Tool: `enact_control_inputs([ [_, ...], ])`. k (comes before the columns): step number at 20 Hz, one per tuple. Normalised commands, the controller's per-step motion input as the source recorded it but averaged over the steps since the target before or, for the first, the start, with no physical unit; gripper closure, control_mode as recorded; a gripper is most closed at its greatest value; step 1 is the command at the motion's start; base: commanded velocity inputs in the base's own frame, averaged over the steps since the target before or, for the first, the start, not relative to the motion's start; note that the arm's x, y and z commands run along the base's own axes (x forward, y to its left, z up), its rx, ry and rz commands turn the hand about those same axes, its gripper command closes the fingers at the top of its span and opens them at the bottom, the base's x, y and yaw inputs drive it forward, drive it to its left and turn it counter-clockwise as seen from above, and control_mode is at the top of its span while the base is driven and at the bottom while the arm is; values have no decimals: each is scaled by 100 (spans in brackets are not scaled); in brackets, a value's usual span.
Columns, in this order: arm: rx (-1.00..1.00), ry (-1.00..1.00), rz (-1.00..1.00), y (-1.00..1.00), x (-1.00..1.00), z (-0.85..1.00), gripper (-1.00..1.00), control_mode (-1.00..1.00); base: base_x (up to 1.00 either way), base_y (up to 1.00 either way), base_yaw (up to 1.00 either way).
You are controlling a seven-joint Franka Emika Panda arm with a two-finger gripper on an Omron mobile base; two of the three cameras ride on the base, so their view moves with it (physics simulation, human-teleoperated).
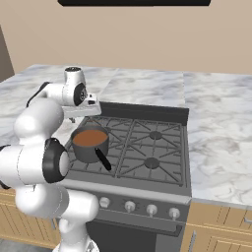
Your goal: Pick up the sugar cube(s) and place them in the saucepan with hot chocolate.
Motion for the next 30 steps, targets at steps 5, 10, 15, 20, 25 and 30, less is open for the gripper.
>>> enact_control_inputs([
  [5,2,-11,0,0,-11,10,-100,-100,0,0,0],
  [10,3,-12,0,0,-12,13,-100,-100,0,0,0],
  [15,4,-14,0,0,-23,11,-100,-100,0,0,0],
  [20,4,-5,0,-2,-40,0,-100,-100,0,0,0],
  [25,2,-1,1,0,-57,1,-100,-100,0,0,0],
  [30,0,0,10,18,-57,12,-100,-100,0,0,0],
])
